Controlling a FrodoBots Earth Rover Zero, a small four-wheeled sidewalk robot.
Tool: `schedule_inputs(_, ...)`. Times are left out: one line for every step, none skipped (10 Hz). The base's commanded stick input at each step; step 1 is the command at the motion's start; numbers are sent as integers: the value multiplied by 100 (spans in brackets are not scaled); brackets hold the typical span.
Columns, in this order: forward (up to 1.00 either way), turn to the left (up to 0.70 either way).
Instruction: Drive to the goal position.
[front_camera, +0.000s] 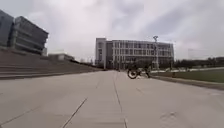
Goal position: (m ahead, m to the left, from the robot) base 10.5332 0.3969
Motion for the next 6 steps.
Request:
schedule_inputs(100,0)
schedule_inputs(100,0)
schedule_inputs(100,0)
schedule_inputs(100,0)
schedule_inputs(100,0)
schedule_inputs(100,0)
